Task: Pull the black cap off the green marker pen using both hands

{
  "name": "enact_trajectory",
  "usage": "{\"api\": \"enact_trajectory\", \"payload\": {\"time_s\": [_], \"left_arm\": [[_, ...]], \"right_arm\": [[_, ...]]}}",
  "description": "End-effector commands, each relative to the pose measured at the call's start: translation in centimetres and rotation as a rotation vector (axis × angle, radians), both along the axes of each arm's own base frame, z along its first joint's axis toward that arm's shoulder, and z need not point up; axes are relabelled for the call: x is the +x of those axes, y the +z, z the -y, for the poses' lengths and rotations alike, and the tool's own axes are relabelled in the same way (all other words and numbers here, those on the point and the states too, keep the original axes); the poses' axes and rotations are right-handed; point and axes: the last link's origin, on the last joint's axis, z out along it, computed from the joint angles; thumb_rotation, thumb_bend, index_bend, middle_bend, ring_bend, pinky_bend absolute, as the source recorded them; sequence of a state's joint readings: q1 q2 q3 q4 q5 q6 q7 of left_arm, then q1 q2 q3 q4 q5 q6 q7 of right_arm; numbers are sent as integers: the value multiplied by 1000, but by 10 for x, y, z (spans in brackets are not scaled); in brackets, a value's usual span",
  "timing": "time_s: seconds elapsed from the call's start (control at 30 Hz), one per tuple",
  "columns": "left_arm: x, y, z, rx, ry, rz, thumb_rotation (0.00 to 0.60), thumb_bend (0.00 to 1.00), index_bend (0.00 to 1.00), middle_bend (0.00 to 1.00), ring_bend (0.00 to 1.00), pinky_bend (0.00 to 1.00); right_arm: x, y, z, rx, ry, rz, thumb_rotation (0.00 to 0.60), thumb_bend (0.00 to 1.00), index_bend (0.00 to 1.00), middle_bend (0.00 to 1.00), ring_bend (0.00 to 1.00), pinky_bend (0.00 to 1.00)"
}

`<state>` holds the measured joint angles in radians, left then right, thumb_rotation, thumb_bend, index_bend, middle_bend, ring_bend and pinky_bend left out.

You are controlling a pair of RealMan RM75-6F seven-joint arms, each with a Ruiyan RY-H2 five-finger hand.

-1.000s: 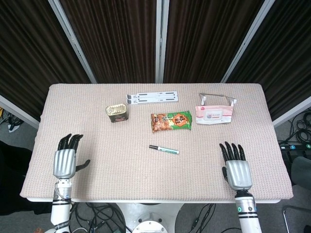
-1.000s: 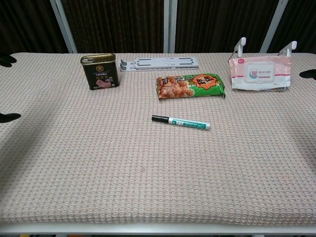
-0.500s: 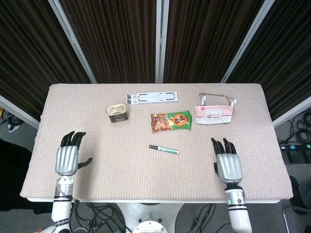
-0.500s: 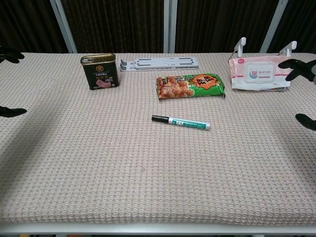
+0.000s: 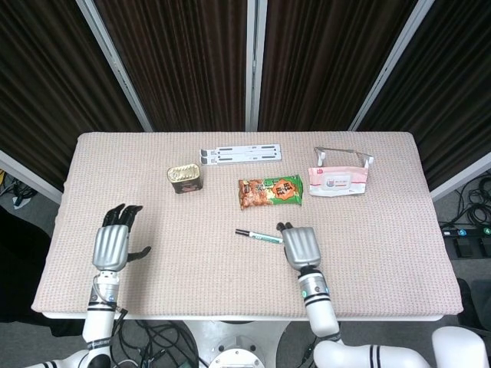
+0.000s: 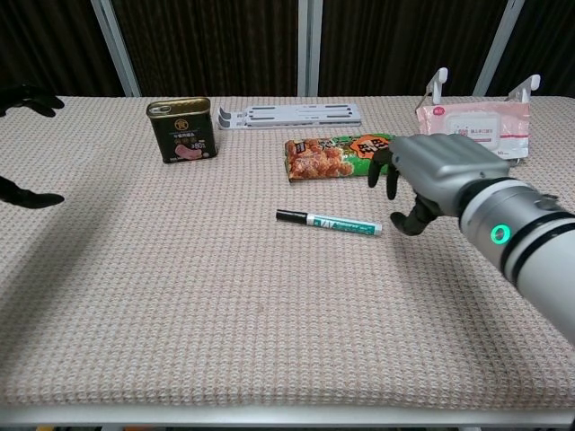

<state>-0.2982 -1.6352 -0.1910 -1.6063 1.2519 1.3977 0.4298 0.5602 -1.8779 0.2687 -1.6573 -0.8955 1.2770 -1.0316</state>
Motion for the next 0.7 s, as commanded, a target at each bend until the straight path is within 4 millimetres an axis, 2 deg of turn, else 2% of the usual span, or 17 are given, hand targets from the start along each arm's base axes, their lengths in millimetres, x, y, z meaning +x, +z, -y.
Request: {"api": "enact_trajectory", "payload": {"time_s": [0.03, 0.17, 0.37, 0.7], "left_arm": [[-1, 1, -1, -8, 5, 5, 600, 0, 171, 176, 94, 146], [-4, 0, -2, -19, 10, 12, 600, 0, 171, 176, 94, 146], [-6, -4, -4, -38, 13, 13, 600, 0, 170, 175, 94, 147], [-8, -8, -9, -65, 15, 15, 600, 0, 171, 176, 94, 148]], "right_arm": [[16, -26, 6, 2, -18, -21, 600, 306, 394, 425, 720, 813], [26, -37, 11, -1, -29, -41, 600, 306, 395, 425, 723, 814], [33, -44, 15, -34, -53, -24, 600, 305, 395, 422, 723, 814], [23, -52, 18, -43, -124, -38, 600, 305, 395, 423, 727, 814]]}}
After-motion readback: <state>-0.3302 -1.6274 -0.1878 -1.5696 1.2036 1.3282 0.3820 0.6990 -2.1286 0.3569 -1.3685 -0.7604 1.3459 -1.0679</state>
